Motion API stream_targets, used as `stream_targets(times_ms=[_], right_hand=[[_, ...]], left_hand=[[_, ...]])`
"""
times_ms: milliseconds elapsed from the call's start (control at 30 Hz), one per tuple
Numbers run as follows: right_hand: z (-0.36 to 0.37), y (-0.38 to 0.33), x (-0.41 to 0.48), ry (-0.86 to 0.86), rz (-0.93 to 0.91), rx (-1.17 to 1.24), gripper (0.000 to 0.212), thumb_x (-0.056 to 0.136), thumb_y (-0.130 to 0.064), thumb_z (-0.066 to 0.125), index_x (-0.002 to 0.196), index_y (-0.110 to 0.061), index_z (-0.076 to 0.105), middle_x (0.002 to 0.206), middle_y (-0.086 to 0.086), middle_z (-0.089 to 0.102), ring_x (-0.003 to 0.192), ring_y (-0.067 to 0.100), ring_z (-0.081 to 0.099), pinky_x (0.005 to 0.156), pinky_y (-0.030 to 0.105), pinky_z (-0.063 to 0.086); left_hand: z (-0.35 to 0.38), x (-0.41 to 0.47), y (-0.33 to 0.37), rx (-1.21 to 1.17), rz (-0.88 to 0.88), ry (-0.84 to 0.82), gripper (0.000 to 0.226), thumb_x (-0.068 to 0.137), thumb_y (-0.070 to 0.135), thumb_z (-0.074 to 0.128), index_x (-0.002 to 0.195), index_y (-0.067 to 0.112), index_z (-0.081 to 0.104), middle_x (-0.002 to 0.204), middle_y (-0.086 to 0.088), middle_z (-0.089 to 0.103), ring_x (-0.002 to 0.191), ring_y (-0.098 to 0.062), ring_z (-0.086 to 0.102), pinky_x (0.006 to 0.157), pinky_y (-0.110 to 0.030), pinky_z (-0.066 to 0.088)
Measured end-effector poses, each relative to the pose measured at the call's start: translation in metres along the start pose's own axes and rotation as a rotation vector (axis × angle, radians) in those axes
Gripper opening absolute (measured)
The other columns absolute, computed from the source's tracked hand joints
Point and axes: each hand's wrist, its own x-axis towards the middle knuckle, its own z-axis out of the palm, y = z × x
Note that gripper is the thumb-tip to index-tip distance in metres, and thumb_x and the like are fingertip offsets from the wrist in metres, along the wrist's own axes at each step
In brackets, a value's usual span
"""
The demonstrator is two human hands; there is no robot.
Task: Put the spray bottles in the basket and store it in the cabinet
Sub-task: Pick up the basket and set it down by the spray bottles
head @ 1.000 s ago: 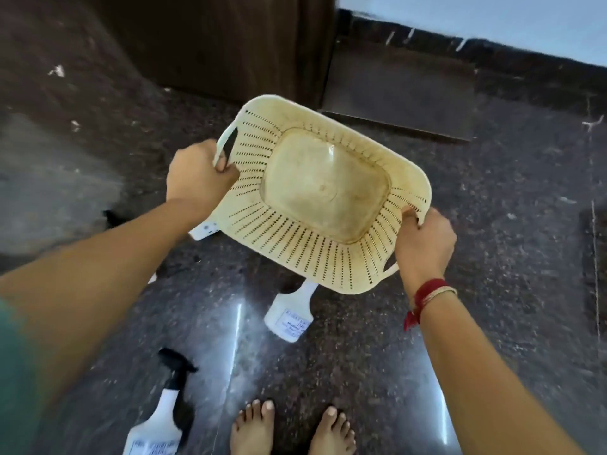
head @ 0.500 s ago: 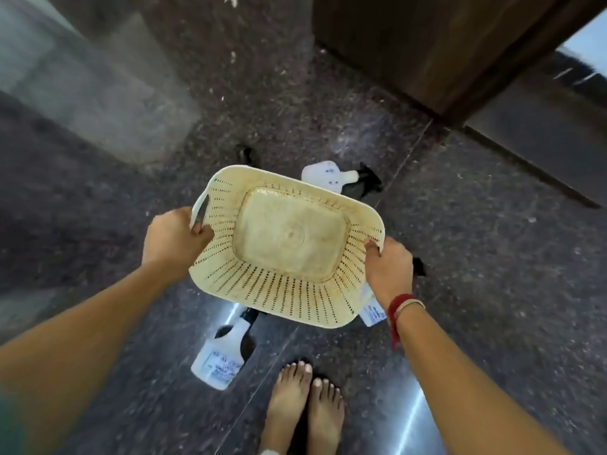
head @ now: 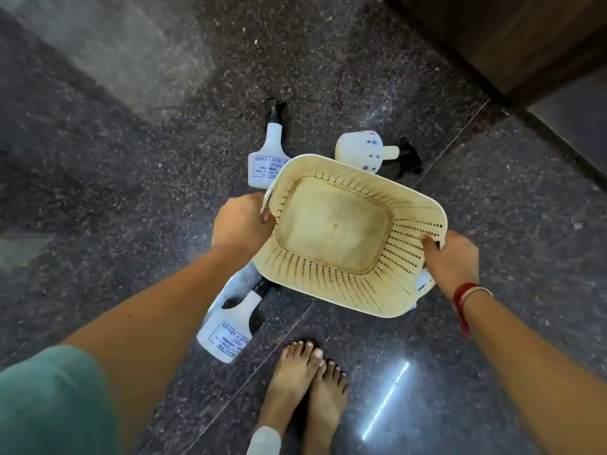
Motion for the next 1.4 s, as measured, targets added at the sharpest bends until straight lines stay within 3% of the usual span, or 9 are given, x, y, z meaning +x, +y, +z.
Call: stream_targets(times_ms=[200,367,633,800,1033,1133,1233,1333,1400], right_hand=[[0.000,0.016,0.011,0.023,-0.005,-0.015,0.032,0.090,-0.028,0.058,0.087,0.003,0.060,0.089,0.025,0.066,0.085,0.039,0.062,0.067,0.033,0.042],[0.008,0.022,0.018,0.026,-0.021,-0.004,0.028,0.089,-0.027,0.059,0.085,0.000,0.062,0.087,0.023,0.067,0.083,0.037,0.063,0.067,0.030,0.040],[0.016,0.042,0.023,0.024,-0.003,0.009,0.023,0.088,-0.027,0.058,0.074,-0.009,0.054,0.083,0.020,0.067,0.076,0.034,0.061,0.067,0.034,0.047],[0.023,0.049,0.023,0.051,-0.012,0.019,0.021,0.087,-0.023,0.058,0.075,-0.006,0.057,0.082,0.019,0.067,0.067,0.025,0.051,0.064,0.029,0.041],[0.026,0.045,0.025,0.052,0.014,0.042,0.023,0.089,-0.025,0.055,0.072,-0.010,0.049,0.079,0.014,0.062,0.068,0.025,0.052,0.063,0.029,0.039],[0.029,0.043,0.027,0.007,0.042,0.040,0.023,0.092,-0.029,0.051,0.080,-0.009,0.050,0.089,0.017,0.063,0.073,0.025,0.050,0.066,0.031,0.039],[0.026,0.044,0.027,-0.045,0.115,0.159,0.046,0.091,-0.053,0.045,0.081,-0.009,0.052,0.081,0.006,0.062,0.069,0.021,0.055,0.064,0.028,0.040],[0.019,0.053,0.022,0.370,0.268,0.522,0.055,0.087,-0.063,0.042,0.089,-0.011,0.058,0.069,-0.011,0.054,0.062,0.004,0.052,0.051,0.010,0.036],[0.015,0.067,0.015,0.609,0.400,0.601,0.049,0.090,-0.055,0.045,0.100,-0.008,0.055,0.076,-0.009,0.052,0.068,0.011,0.052,0.057,0.009,0.035]], left_hand=[[0.016,0.003,0.011,0.022,-0.024,-0.001,0.013,0.079,0.013,0.047,0.068,0.007,0.049,0.060,-0.006,0.053,0.061,-0.032,0.052,0.051,-0.030,0.037],[0.029,0.001,0.007,0.041,-0.037,-0.003,0.013,0.080,0.014,0.049,0.069,0.007,0.051,0.061,-0.009,0.058,0.060,-0.032,0.055,0.051,-0.034,0.043],[0.053,-0.003,0.005,0.033,-0.059,-0.021,0.024,0.081,0.014,0.050,0.059,0.015,0.040,0.055,-0.001,0.049,0.050,-0.018,0.045,0.042,-0.023,0.027],[0.064,-0.005,0.005,0.040,-0.086,-0.037,0.021,0.081,0.014,0.049,0.061,0.012,0.041,0.057,-0.002,0.048,0.054,-0.023,0.047,0.043,-0.025,0.030],[0.069,-0.005,-0.001,0.033,-0.106,-0.038,0.024,0.079,0.012,0.050,0.059,0.014,0.038,0.057,-0.004,0.050,0.054,-0.024,0.047,0.043,-0.025,0.030],[0.069,-0.004,-0.001,0.071,-0.110,-0.053,0.015,0.079,0.015,0.054,0.068,0.011,0.045,0.061,-0.004,0.052,0.061,-0.027,0.052,0.046,-0.026,0.032],[0.067,-0.002,0.003,0.124,-0.123,-0.075,0.014,0.080,0.021,0.056,0.084,0.011,0.047,0.068,-0.003,0.053,0.067,-0.029,0.053,0.054,-0.031,0.038],[0.065,-0.005,0.005,0.089,-0.118,-0.066,0.030,0.082,0.029,0.058,0.097,0.018,0.034,0.085,-0.004,0.057,0.073,-0.028,0.053,0.060,-0.035,0.040],[0.067,-0.008,0.005,0.049,-0.098,-0.053,0.041,0.081,0.030,0.060,0.111,0.019,0.035,0.107,-0.006,0.057,0.086,-0.028,0.055,0.067,-0.038,0.041]])
